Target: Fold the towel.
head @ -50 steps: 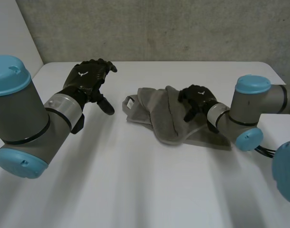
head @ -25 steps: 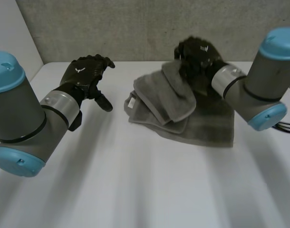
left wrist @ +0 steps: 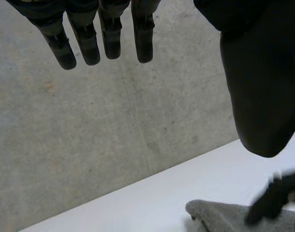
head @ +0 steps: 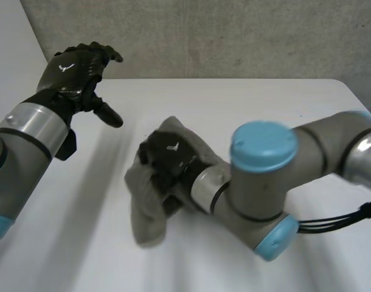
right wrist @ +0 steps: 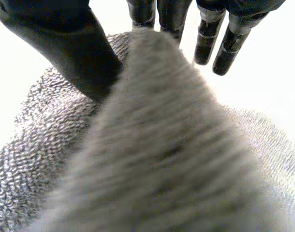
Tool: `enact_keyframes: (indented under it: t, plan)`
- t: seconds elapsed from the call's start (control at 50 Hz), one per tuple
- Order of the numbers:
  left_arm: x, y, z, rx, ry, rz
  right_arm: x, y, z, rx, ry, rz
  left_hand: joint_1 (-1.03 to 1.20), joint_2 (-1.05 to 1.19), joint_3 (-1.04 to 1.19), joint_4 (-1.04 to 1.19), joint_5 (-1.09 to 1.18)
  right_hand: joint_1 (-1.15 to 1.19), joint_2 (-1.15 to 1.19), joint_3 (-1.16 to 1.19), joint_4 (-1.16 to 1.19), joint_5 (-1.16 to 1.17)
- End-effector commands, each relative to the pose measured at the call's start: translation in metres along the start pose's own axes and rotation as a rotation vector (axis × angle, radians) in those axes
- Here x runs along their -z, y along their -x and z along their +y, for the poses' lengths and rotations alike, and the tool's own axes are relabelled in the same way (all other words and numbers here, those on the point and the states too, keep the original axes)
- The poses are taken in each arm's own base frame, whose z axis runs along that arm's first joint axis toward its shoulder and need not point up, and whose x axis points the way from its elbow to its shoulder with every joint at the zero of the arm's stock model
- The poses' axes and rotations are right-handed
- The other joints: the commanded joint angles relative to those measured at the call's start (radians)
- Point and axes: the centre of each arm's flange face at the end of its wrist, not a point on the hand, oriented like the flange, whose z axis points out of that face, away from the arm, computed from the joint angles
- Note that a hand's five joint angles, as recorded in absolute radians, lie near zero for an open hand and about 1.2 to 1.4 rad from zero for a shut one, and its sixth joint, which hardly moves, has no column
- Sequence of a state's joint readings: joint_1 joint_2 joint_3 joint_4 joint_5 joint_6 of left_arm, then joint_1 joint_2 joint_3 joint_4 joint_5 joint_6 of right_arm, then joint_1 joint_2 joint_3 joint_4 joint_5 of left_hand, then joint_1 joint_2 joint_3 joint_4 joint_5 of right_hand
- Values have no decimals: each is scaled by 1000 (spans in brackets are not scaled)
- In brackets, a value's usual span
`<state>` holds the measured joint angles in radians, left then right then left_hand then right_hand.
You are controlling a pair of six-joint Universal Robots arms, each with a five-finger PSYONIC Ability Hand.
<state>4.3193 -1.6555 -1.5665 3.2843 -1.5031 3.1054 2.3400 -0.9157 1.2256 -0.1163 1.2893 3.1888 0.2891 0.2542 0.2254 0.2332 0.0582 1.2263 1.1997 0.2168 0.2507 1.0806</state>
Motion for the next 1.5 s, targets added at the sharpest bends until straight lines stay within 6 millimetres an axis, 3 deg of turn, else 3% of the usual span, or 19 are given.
enact_keyframes:
  t: [0.02,0.08,0.1,0.14,0.28,0.34,0.56,0.68,0.84,1.02,1.12,1.3,1.32,1.34,1.36,1.38,1.4,1.44,1.5]
  plan:
    - [15,4,12,0,44,-11,-3,11,9,38,17,-28,-93,-58,-51,-59,-37,-1052,-1025,-42,-76,-1081]
    - [20,3,21,3,76,-9,10,3,-24,76,-48,2,-93,-58,-51,-59,-37,-1052,-1025,-42,-76,-1081]
    - [20,3,21,3,76,-9,10,3,-24,76,-48,2,-93,-58,-51,-59,-37,-1052,-1025,-42,-76,-1081]
    - [22,3,25,4,91,-10,26,-22,-39,98,-60,77,-93,-58,-51,-59,-37,-1052,-1025,-42,-76,-1081]
    - [31,2,35,2,129,-8,68,-59,-54,157,-55,219,-93,-58,-51,-59,-37,-1052,-1025,-42,-76,-1081]
    - [46,2,43,4,166,-12,98,-72,-43,188,-2,286,-85,-50,-51,-59,-28,-1052,-1025,-42,-76,-1081]
    - [85,2,83,-87,368,-11,123,-52,13,134,208,236,-67,-32,-51,-59,-10,-1052,-1025,-42,-76,-1081]
    - [99,3,100,-90,436,-17,117,-23,35,136,268,127,-64,-29,-51,-59,-7,-1052,-1025,-42,-76,-1081]
    - [106,4,110,-75,480,-22,96,-8,44,129,242,67,-64,-29,-51,-59,-7,-1052,-1025,-42,-76,-1081]
    - [103,4,115,-73,480,-22,73,-6,50,28,193,78,-64,-29,-51,-59,-7,-1009,-983,-42,-76,-1038]
    - [101,3,120,-71,493,-19,58,-6,64,9,216,93,-64,-29,-51,-59,-7,-939,-912,-42,-76,-968]
    - [92,3,129,-75,487,-19,49,8,73,-37,224,72,-55,-20,-51,-59,1,-927,-900,-42,-76,-956]
    - [90,4,131,-77,488,-25,49,10,74,-38,226,65,-55,-20,-51,-59,1,-866,-839,-42,-76,-895]
    - [88,5,133,-79,493,-35,48,13,75,-36,226,56,-55,-20,-51,-59,1,-659,-632,-42,-76,-688]
    - [88,5,133,-79,493,-35,48,13,75,-36,226,56,-55,-20,-51,-59,1,-657,-630,-42,-76,-686]
    - [87,6,134,-82,497,-42,47,13,73,-32,215,60,-58,-23,-51,-59,-2,-369,-343,-42,-76,-398]
    - [87,6,134,-82,497,-42,47,13,73,-32,215,60,-58,-23,-51,-59,-2,-366,-340,-42,-76,-395]
    - [86,3,134,-87,496,-43,42,11,67,-21,175,64,-61,-26,-51,-59,-4,167,194,-42,-76,139]
    - [87,-3,132,-90,486,-26,38,3,60,-17,134,87,-70,-35,-51,-59,-13,170,197,-42,-76,141]
